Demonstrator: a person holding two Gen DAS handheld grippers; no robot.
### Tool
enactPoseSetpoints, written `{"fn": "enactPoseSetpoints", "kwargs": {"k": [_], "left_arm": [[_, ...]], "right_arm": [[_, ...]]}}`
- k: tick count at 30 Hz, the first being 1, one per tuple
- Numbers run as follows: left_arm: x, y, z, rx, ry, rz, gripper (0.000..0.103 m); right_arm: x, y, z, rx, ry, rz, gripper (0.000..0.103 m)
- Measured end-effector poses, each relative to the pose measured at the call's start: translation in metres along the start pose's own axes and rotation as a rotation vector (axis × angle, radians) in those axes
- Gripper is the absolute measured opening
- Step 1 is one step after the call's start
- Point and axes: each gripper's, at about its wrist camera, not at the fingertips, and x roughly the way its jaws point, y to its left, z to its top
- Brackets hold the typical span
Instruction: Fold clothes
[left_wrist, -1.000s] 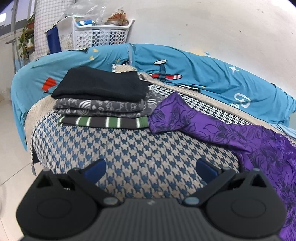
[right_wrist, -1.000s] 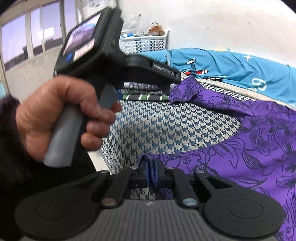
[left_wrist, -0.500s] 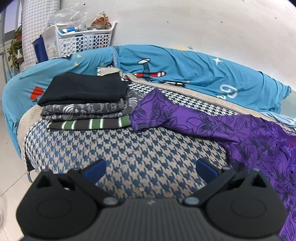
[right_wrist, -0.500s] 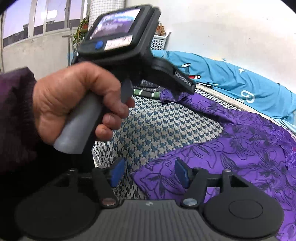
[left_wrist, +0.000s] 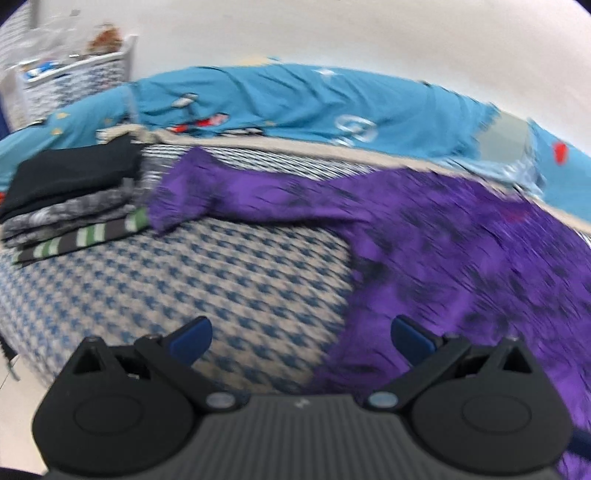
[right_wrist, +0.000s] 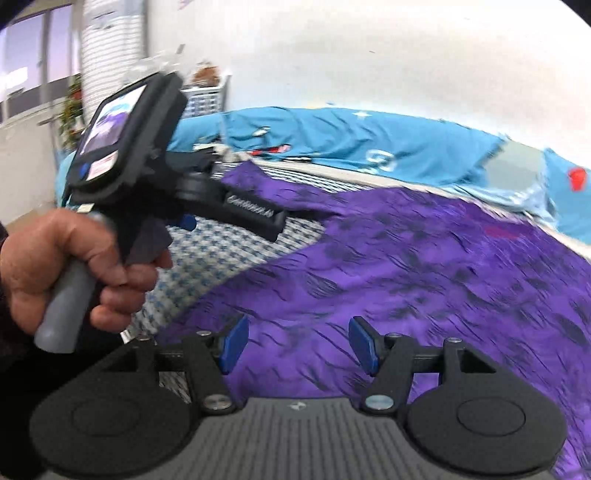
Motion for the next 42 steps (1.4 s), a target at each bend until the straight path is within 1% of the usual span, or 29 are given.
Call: {"fn": "enactPoseSetpoints", "kwargs": {"k": [5,7,9,11,15,18,22,27,30,35,36,42], "left_arm": [[0.002,-0.026,-0.010,0.077,0.037,-0.088,0.103],[0.000,-0.037,-0.015,0.111,0.048,-0.122,0.103],[-0.003,-0.046,-0.020,0.145,0.053,-0.144,0.103],[-0.005,-0.054,-0.025,0.169,0.065,-0.175,0.103],[-0.010,-0.069,-0.035,0.227,0.073,-0.216,0.103],[-0.015,-0.077,-0.040,0.261,0.066,-0.244,0.103],[-0.020,-0.082,-0.047,0.284,0.074,-0.281,0.103],[-0.027,-0.082,-0.058,0.303,0.105,-0.343,0.103],[-0.031,-0.083,-0.065,0.329,0.132,-0.395,0.103],[-0.036,-0.094,-0.080,0.402,0.158,-0.431,0.103],[-0.037,-0.096,-0.083,0.417,0.162,-0.438,0.103],[-0.042,-0.108,-0.101,0.506,0.192,-0.479,0.103]], "right_arm": [[-0.018,-0.023,-0.022,0.076,0.072,-0.058,0.060],[-0.027,-0.031,-0.035,0.111,0.110,-0.075,0.056],[-0.036,-0.036,-0.048,0.142,0.154,-0.084,0.046],[-0.040,-0.039,-0.058,0.160,0.198,-0.102,0.038],[-0.040,-0.047,-0.072,0.183,0.252,-0.173,0.028],[-0.039,-0.054,-0.076,0.202,0.276,-0.215,0.023],[-0.036,-0.059,-0.081,0.213,0.315,-0.242,0.020],[-0.035,-0.063,-0.082,0.226,0.302,-0.282,0.018],[-0.034,-0.066,-0.082,0.233,0.293,-0.306,0.018],[-0.048,-0.067,-0.069,0.199,0.158,-0.361,0.018],[-0.049,-0.069,-0.067,0.199,0.142,-0.368,0.018],[-0.044,-0.092,-0.050,0.296,0.078,-0.355,0.018]]}}
